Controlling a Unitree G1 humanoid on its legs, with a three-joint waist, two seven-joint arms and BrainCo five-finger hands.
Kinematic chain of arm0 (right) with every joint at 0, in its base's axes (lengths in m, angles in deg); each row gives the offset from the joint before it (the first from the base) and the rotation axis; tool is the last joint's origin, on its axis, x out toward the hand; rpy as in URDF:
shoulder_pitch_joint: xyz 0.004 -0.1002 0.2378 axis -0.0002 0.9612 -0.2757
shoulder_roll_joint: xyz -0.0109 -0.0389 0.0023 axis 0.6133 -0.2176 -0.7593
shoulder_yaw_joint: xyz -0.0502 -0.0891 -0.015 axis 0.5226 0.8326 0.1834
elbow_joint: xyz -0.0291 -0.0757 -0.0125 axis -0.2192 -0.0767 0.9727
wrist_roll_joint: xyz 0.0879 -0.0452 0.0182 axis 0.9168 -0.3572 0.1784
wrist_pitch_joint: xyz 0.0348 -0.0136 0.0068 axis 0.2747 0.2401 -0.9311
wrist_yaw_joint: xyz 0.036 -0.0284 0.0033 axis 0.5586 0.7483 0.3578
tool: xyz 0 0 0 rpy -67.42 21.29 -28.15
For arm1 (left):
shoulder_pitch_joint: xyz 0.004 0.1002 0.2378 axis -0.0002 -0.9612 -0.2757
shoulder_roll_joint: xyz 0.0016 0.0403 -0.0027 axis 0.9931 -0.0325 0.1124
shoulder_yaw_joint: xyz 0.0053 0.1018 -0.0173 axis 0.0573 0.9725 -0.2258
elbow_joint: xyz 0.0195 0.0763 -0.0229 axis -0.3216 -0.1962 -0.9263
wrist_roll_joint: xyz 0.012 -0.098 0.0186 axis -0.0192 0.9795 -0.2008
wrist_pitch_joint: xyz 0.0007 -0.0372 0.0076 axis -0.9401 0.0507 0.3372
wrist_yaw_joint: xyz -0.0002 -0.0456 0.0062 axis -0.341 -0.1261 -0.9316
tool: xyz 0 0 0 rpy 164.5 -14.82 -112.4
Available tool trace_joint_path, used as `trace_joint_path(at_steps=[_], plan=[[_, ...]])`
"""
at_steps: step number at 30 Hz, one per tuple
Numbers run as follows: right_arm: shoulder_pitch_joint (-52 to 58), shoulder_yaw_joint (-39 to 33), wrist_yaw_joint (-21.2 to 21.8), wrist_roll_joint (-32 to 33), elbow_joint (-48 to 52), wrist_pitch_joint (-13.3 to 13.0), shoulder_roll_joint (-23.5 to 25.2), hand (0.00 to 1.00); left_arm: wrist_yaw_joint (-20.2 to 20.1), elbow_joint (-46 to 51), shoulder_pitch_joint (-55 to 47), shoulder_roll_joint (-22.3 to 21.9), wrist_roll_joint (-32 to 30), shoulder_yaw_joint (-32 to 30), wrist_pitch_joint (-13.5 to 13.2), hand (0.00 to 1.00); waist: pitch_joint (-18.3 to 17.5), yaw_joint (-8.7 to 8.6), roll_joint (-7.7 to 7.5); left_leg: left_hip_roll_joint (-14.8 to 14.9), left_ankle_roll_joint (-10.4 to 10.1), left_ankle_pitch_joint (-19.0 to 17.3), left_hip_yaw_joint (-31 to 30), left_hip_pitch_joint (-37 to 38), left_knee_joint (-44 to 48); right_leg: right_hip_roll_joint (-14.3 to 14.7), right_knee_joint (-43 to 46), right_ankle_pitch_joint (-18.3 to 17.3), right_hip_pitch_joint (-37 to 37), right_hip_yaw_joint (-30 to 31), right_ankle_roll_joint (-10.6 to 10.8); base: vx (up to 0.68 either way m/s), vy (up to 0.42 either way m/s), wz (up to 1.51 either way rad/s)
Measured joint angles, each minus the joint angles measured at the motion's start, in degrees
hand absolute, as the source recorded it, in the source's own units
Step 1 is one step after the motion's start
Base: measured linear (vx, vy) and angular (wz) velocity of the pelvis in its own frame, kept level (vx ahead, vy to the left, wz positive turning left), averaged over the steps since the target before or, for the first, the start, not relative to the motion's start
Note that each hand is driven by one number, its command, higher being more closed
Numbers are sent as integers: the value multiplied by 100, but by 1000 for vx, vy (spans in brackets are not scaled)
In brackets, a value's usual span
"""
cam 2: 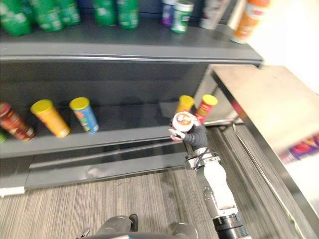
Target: Put the gum and the chips on the shelf.
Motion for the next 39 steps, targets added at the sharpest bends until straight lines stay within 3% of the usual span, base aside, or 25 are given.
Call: trace_joint_path(at_steps=[3,8,10,11,12,13,14,15,21,27,30,39], plan=[[0,125,-2,1,34,-39,53,100,-38,10,26,8,35,90,-15,0,37,0,79,-235,-23,-102,-501,-1,203,333,-210,60,-109,480,100,88,-1,105],[-135,105,-77,160,137,-158,55,100,-79,26,21,-36,40,-18,-61,0,-25,13,44,-246,-110,-97,-883,-4,267,509,-652,49,40,93,82,160,-137,48],[-182,88,-88,342,99,-209,16,100,-103,31,24,-68,-58,-24,-197,0,-30,-15,90,-147,-376,68,-834,-20,116,570,-1000,54,257,-265,78,110,-166,30],[-176,79,-87,360,63,-222,1,100,-103,31,25,-77,-65,-24,-227,0,-29,-49,111,-112,-436,106,-789,-5,45,555,-1051,55,308,-350,77,39,-128,49],[-165,44,-88,372,-43,-241,-25,100,-106,28,28,-106,-96,-25,-283,0,-45,-150,159,37,-515,117,-438,15,-166,542,-1104,55,396,-544,78,-5,-110,67],[-110,-42,-93,372,-90,-246,-37,100,-113,26,43,-144,-188,-24,-308,0,-90,-235,239,331,-464,11,160,31,-368,585,-1123,53,423,-742,76,1,-143,63],[-92,-82,-99,371,-133,-252,-24,100,-122,16,58,-146,-228,-40,-314,0,-88,-248,237,477,-519,51,486,55,-434,585,-1124,47,437,-808,67,15,-146,62],[-70,-150,-109,366,-224,-258,-56,100,-107,0,58,-150,-292,-32,-310,0,-74,-312,260,606,-530,293,813,169,-593,556,-1125,43,516,-951,68,34,-118,41],[79,-287,-79,310,-260,-386,-86,100,346,11,68,-167,-695,4,-385,0,-75,-319,271,401,-552,821,712,440,-1306,443,-1148,-50,580,-1090,109,-32,-33,22],[88,-127,168,306,-284,-384,-99,100,699,-157,93,-190,-699,5,-374,0,-153,-398,282,503,-648,1119,1031,689,-1946,614,-1436,-12,578,-920,91,-100,-38,-17],[80,53,310,246,-284,-299,-148,100,779,-158,135,-182,-716,32,-344,0,-198,-458,296,524,-645,1249,1073,765,-2190,689,-1569,69,589,-889,88,-13,-14,-12],[-715,691,1004,132,-261,331,-253,100,853,-189,366,-140,-893,27,-169,0,-213,-448,295,547,-614,1394,1179,1064,-2418,797,-1813,252,817,-774,94,49,8,-6]])
